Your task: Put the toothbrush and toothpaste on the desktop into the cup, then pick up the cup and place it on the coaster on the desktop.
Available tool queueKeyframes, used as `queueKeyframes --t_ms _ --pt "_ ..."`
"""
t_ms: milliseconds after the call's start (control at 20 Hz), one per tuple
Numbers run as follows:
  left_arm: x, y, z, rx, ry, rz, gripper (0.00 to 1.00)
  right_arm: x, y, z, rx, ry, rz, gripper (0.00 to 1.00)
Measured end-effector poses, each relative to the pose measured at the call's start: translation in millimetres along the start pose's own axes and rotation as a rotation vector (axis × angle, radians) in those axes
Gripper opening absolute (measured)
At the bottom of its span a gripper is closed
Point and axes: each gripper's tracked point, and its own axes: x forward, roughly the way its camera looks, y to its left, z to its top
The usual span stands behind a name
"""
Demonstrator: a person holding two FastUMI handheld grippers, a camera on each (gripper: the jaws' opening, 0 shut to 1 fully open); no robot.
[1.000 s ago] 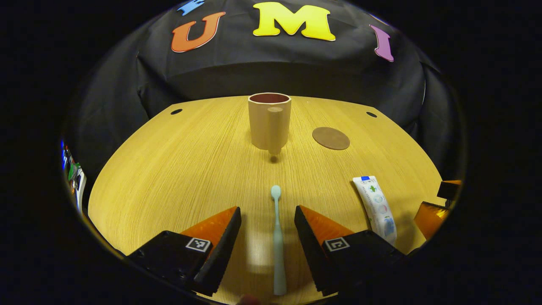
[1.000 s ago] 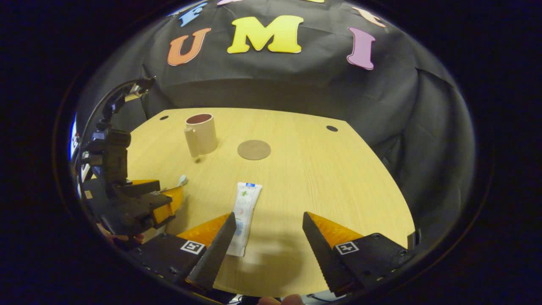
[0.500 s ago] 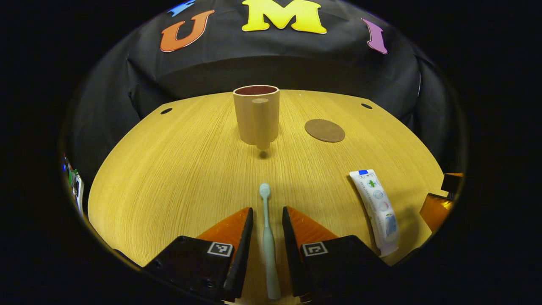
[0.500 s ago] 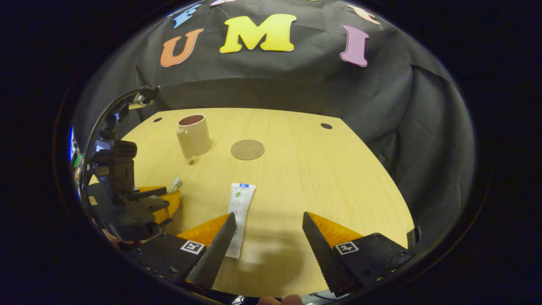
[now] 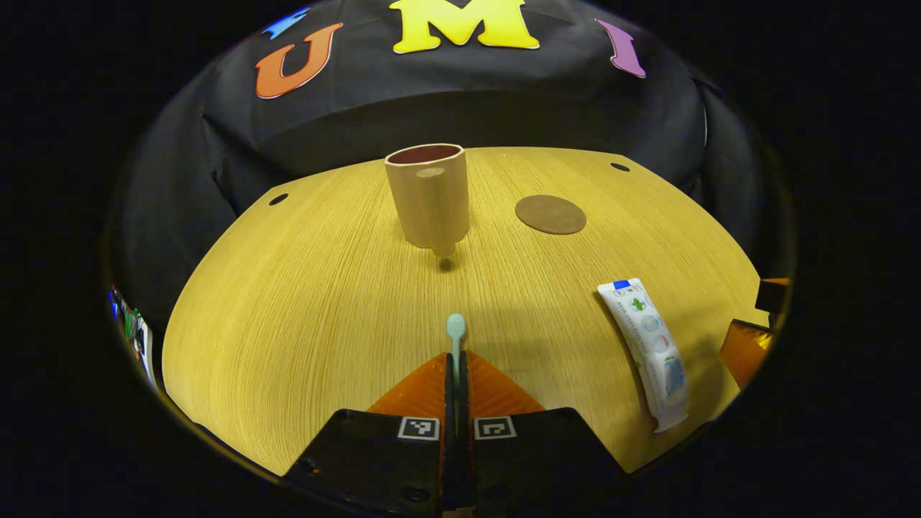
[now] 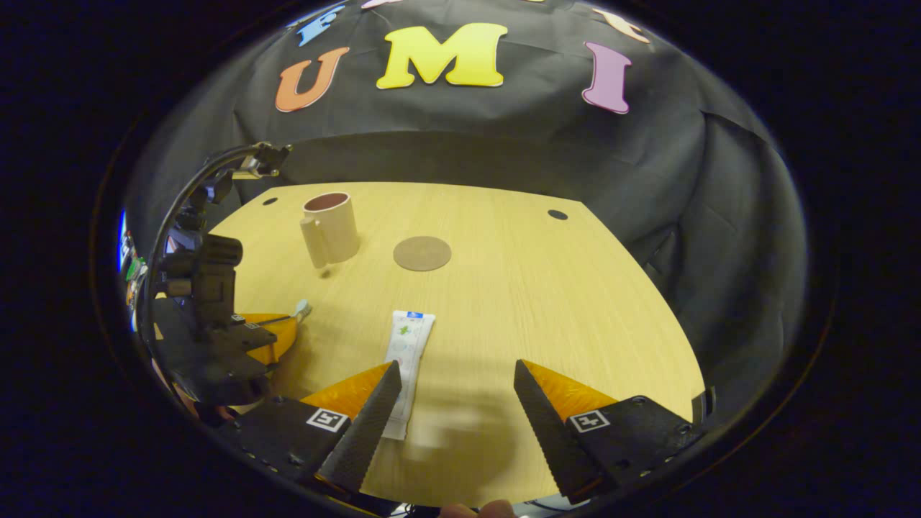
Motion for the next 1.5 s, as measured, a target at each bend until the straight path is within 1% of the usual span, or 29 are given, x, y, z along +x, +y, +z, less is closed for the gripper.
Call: queueKeyframes --t_ms 50,100,200,400,450,500,550,700,950,1000,1100,1150,1200,1250,1300,1350,1400,1450,1500 --pt "-1 2 1 -0.012 -0.003 0.002 0.03 0 2 0 -0.008 -0.003 0.007 0.93" --pt "-2 3 4 -0.032 -0.009 0.011 0.04 1 4 1 -0.015 -0.004 0.013 0.95" --pt "-4 5 6 -0.073 -0.026 0.009 0.03 3 8 2 -0.023 -0.012 0.025 0.95" --pt "-15 14 22 -0.115 -0.064 0.008 0.03 10 17 4 -0.014 -0.016 0.044 0.95" --pt "-19 16 26 -0.123 -0.070 0.007 0.03 13 19 4 -0.013 -0.018 0.048 0.98" --pt "-23 19 30 -0.134 -0.075 0.006 0.03 15 22 4 -0.013 -0.018 0.054 0.95" --pt "-30 22 36 -0.147 -0.086 0.007 0.03 19 27 4 -0.011 -0.016 0.063 0.95" --pt "-44 27 48 -0.166 -0.108 0.010 0.03 31 37 3 -0.007 -0.007 0.077 0.95" --pt "-64 31 61 -0.177 -0.126 0.006 0.03 57 45 -10 -0.013 0.029 0.079 0.95" --pt "-66 33 63 -0.178 -0.127 0.003 0.03 63 45 -12 -0.015 0.042 0.079 0.93" --pt "-70 34 67 -0.172 -0.137 0.002 0.03 70 48 -16 -0.003 0.072 0.088 0.84" --pt "-72 36 69 -0.165 -0.144 0.001 0.03 73 50 -20 0.002 0.089 0.093 0.67" --pt "-73 37 70 -0.155 -0.146 0.001 0.03 74 53 -23 0.005 0.108 0.102 0.63" --pt "-75 39 71 -0.149 -0.146 0.003 0.03 76 56 -26 0.009 0.122 0.113 0.60" --pt "-76 40 72 -0.149 -0.146 0.003 0.03 75 56 -23 0.011 0.117 0.113 0.60" --pt "-76 40 73 -0.151 -0.148 0.005 0.03 77 57 -24 0.007 0.123 0.115 0.56" --pt "-76 41 74 -0.153 -0.150 0.006 0.03 74 56 -18 0.007 0.122 0.109 0.58" --pt "-78 40 76 -0.155 -0.152 0.006 0.03 77 56 -22 0.001 0.128 0.105 0.45" --pt "-79 41 77 -0.157 -0.153 0.006 0.03 78 56 -21 0.005 0.127 0.106 0.40"
